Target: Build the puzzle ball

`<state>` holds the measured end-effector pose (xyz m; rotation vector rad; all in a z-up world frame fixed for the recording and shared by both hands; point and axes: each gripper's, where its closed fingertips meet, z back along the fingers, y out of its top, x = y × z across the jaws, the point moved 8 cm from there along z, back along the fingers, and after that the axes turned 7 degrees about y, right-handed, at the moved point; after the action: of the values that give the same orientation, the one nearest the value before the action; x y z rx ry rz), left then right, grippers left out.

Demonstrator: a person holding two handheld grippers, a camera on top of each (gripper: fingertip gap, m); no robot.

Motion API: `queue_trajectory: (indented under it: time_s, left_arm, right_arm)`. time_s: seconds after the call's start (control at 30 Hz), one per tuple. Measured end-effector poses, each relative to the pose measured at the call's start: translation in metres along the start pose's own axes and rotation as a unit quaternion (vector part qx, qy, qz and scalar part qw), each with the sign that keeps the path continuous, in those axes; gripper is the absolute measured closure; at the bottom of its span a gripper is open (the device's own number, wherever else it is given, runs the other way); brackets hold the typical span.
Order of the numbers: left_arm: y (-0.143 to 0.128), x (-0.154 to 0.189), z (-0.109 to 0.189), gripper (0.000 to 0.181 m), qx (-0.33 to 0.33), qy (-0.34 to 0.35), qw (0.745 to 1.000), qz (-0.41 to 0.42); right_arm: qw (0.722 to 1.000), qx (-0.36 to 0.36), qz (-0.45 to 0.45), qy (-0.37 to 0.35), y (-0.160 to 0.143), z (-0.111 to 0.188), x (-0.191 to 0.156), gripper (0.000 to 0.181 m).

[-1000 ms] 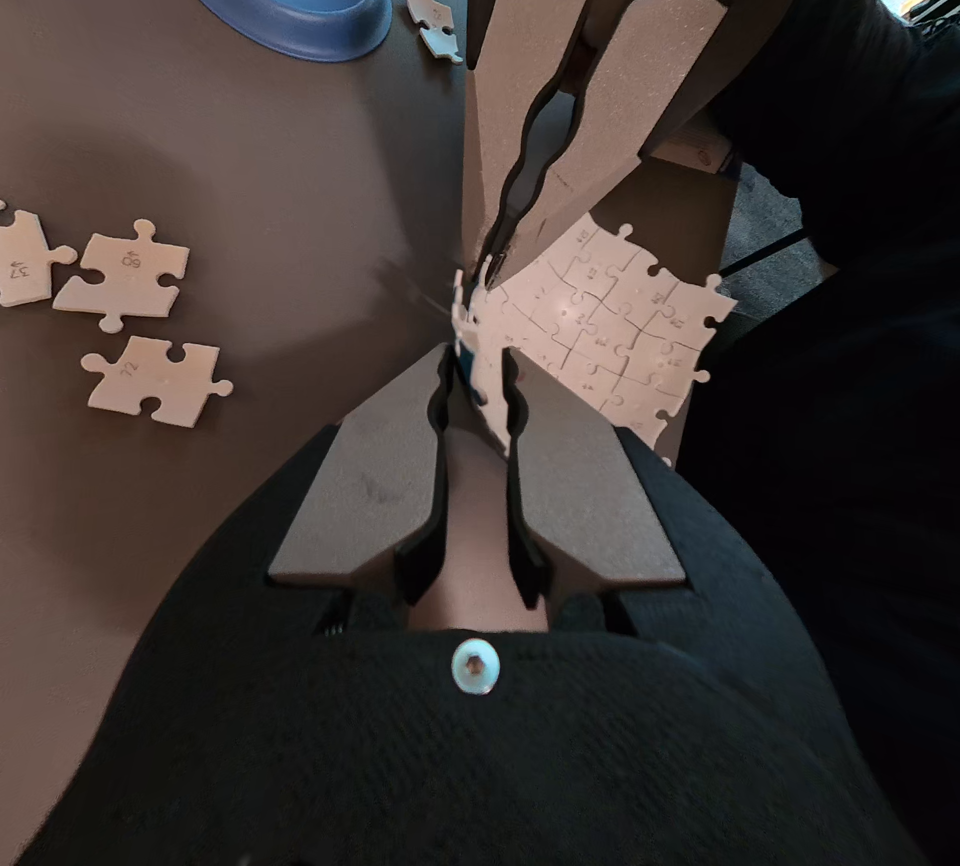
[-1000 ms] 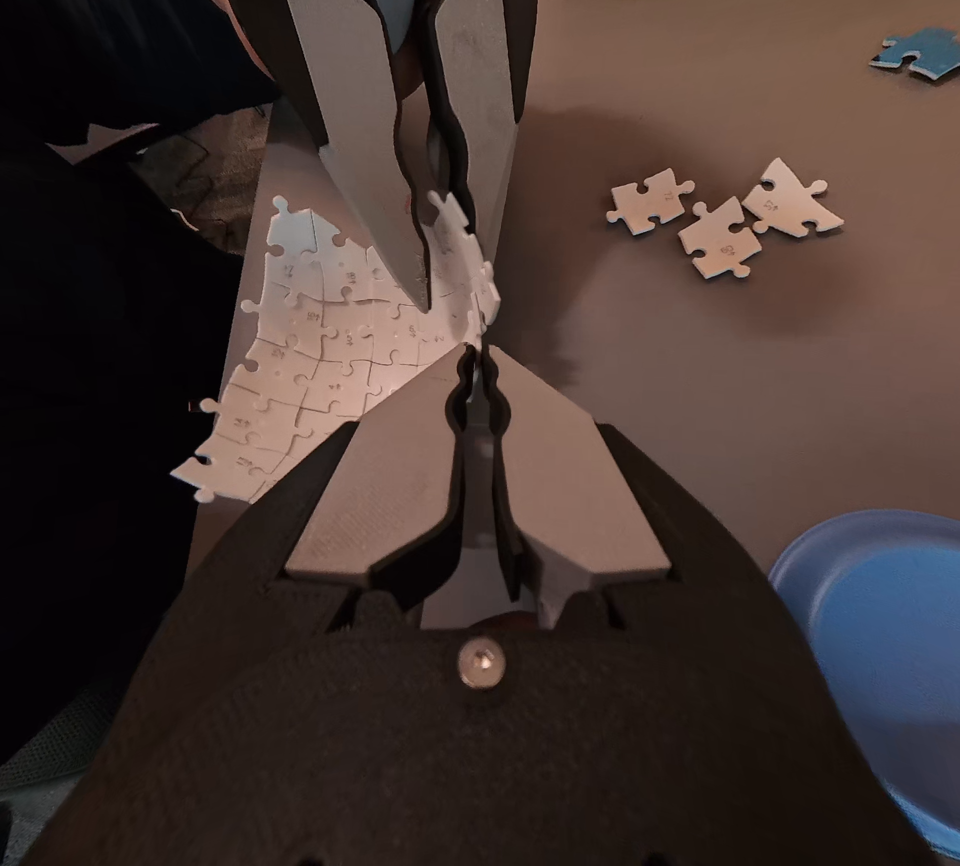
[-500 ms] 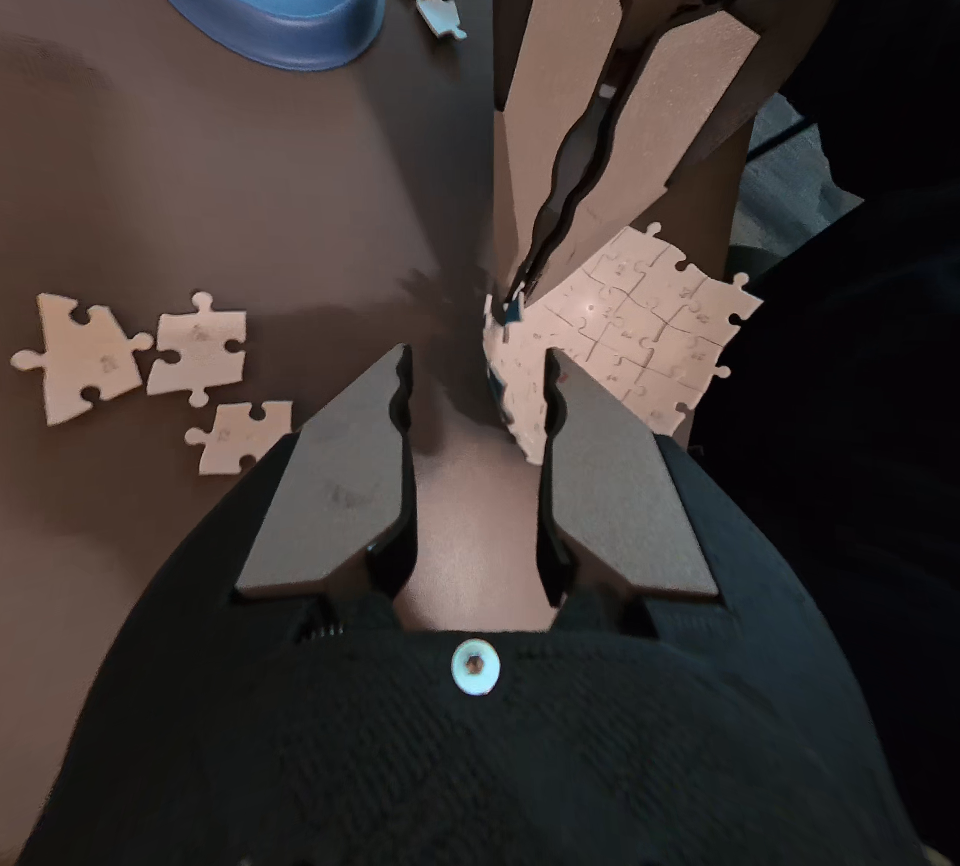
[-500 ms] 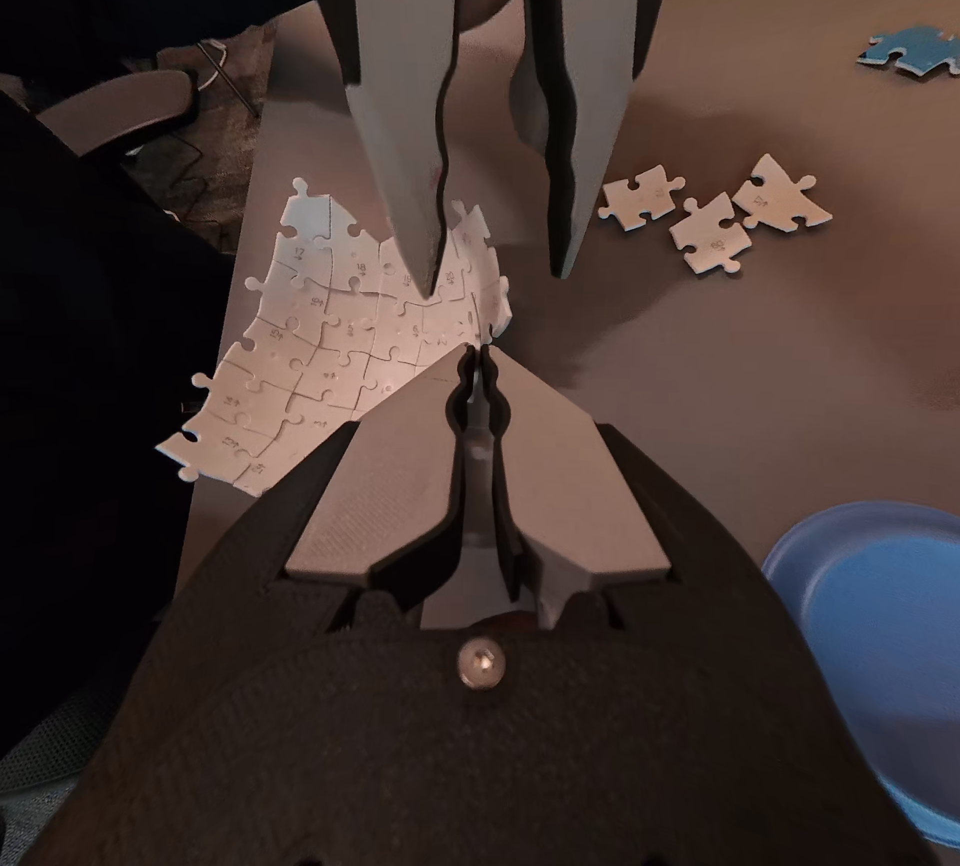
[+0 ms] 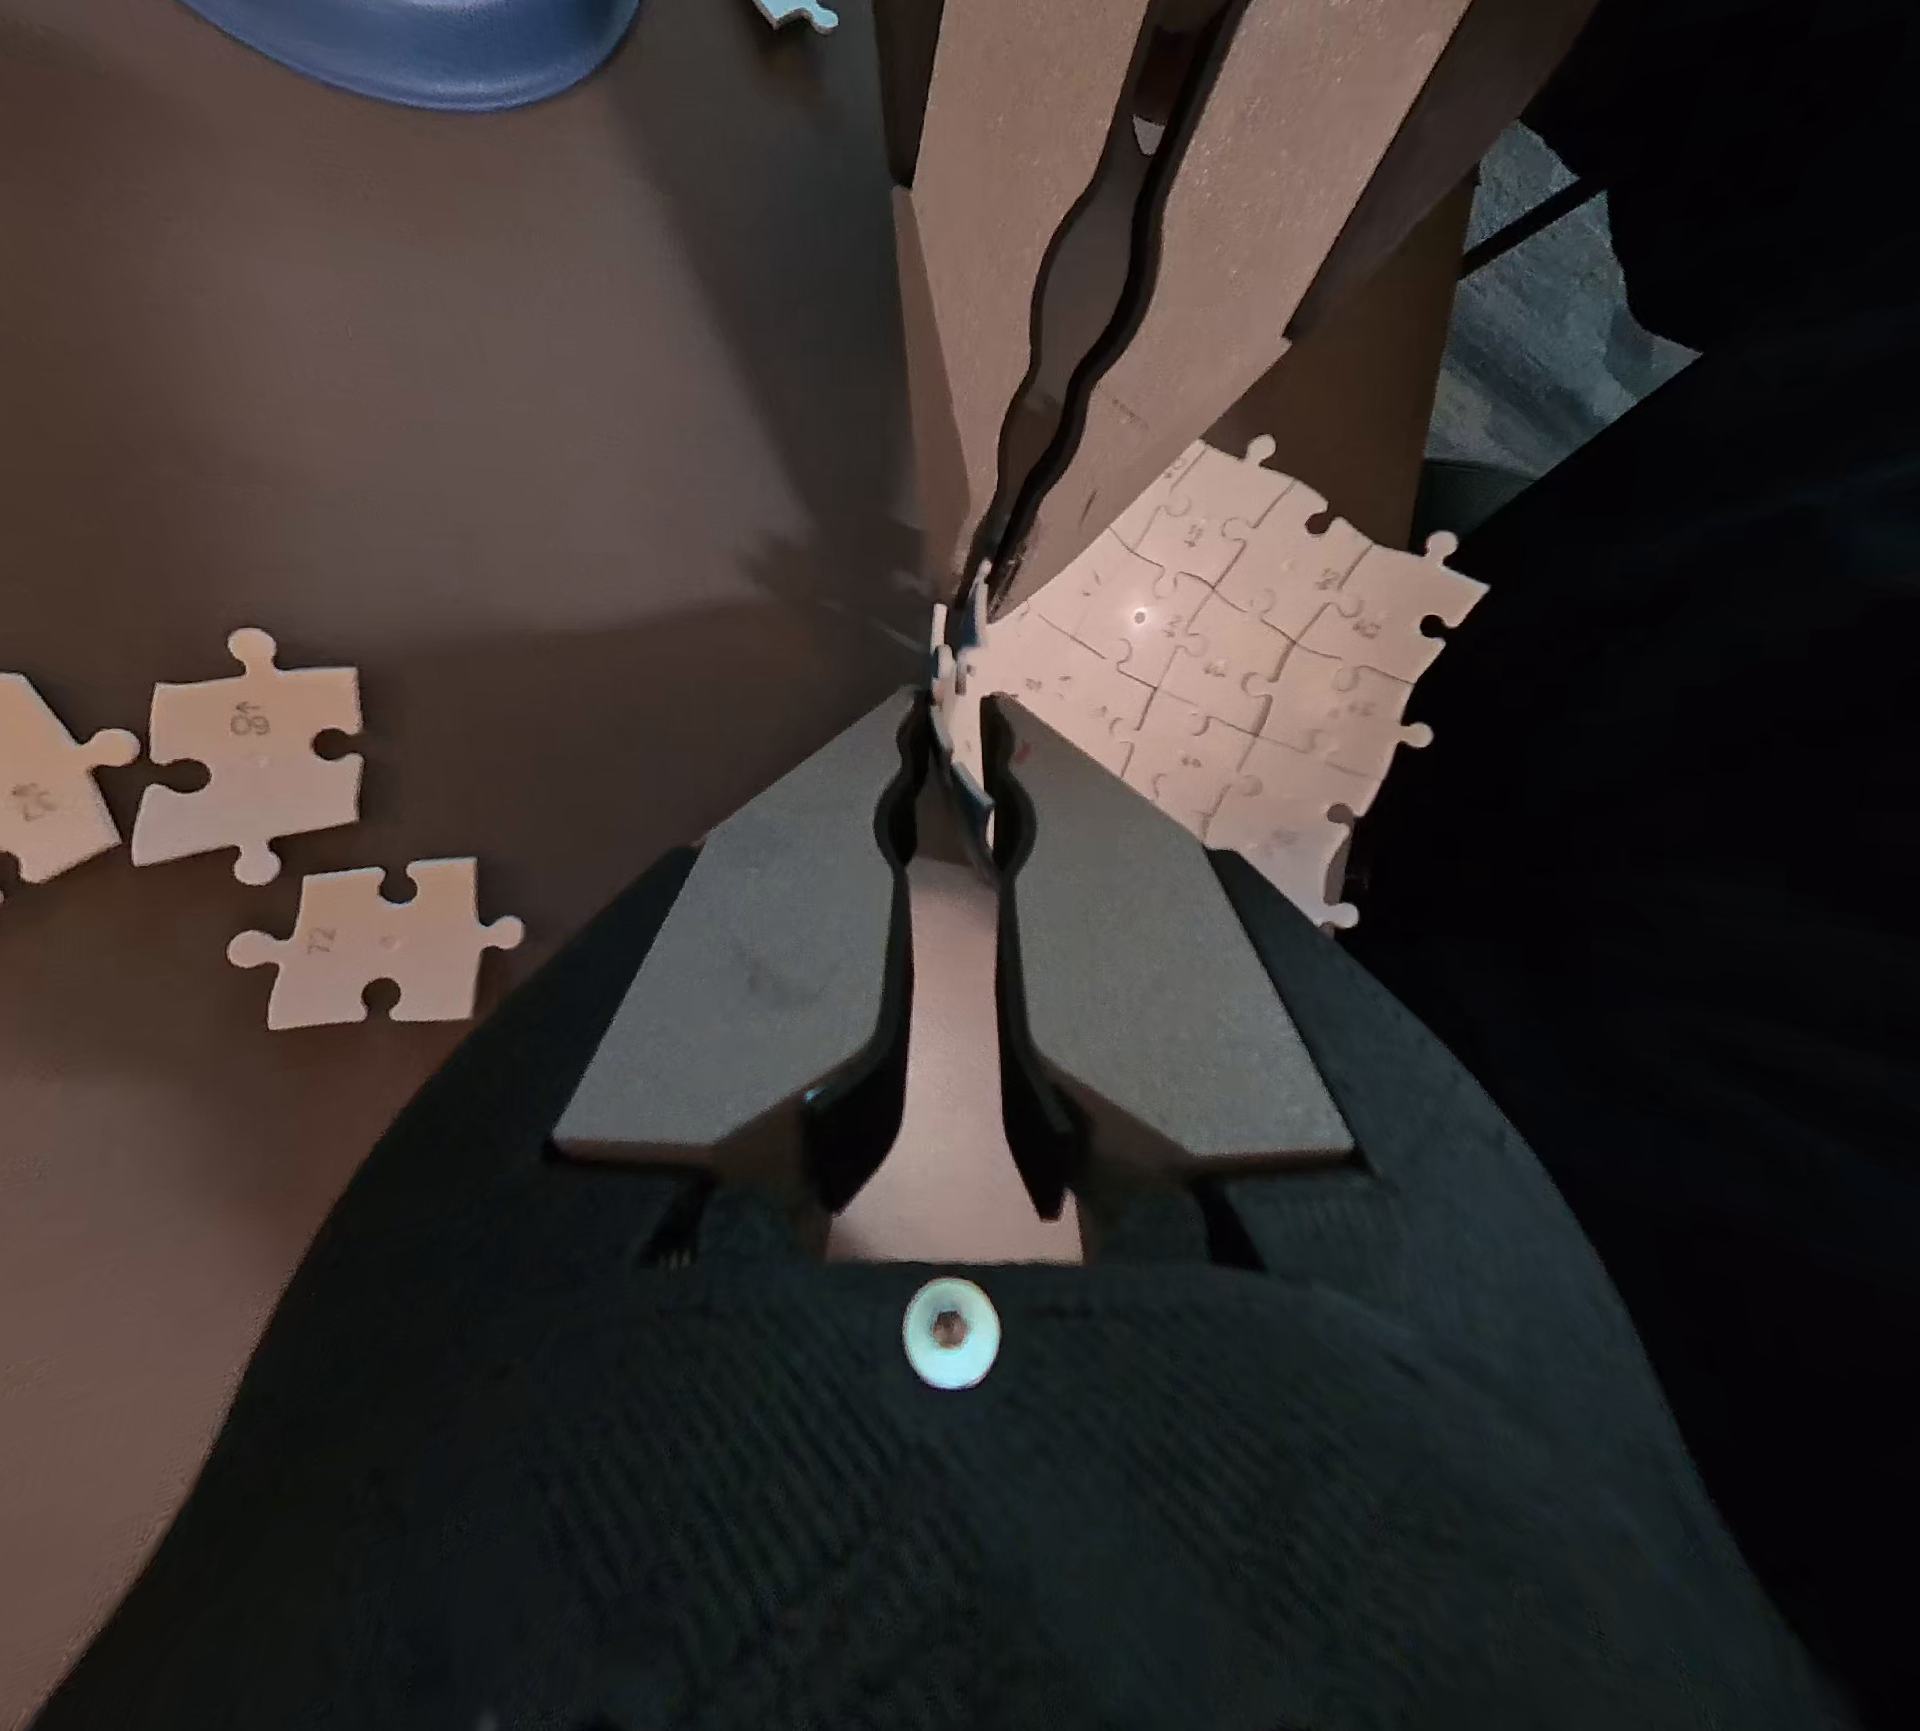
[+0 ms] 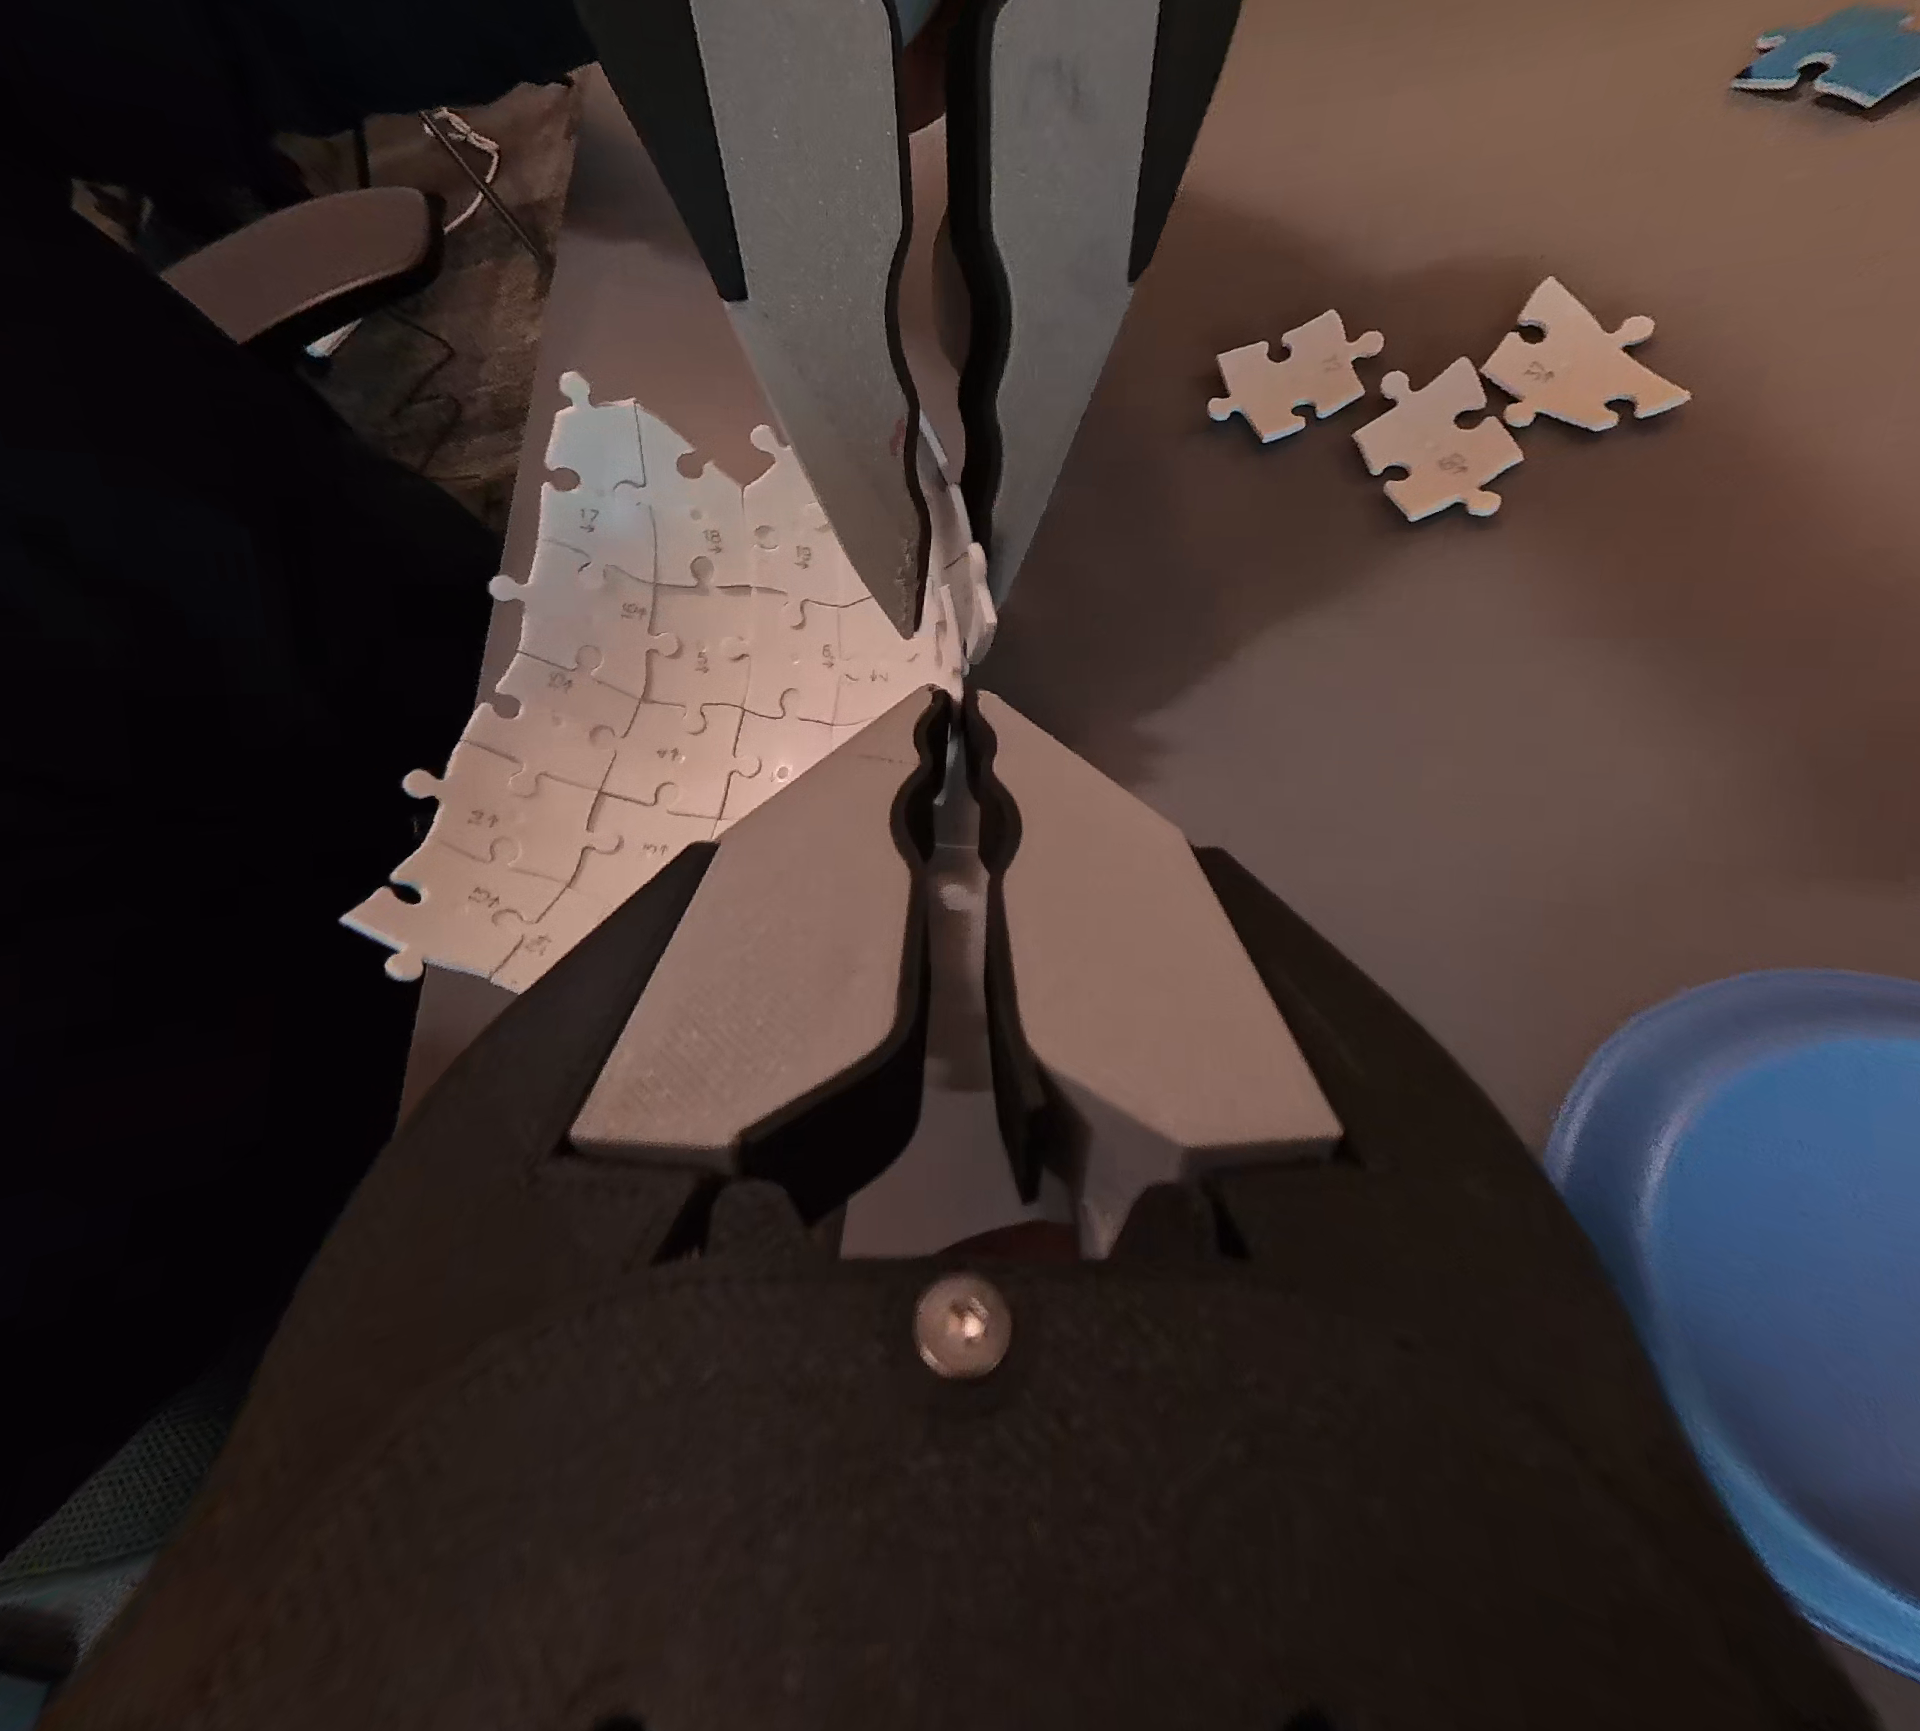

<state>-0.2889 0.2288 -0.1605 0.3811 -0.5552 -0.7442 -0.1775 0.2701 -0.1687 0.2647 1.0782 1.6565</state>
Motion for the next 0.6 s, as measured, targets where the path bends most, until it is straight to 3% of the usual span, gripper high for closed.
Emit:
queue_trajectory:
  time_s: [0.6]
  left_arm:
    - [-0.024, 0.01, -0.002, 0.175, 0.066, 0.017, 0.996, 0.053]
  right_arm:
    - [0.999, 0.003, -0.031, 0.017, 0.0, -0.008, -0.004, 0.181]
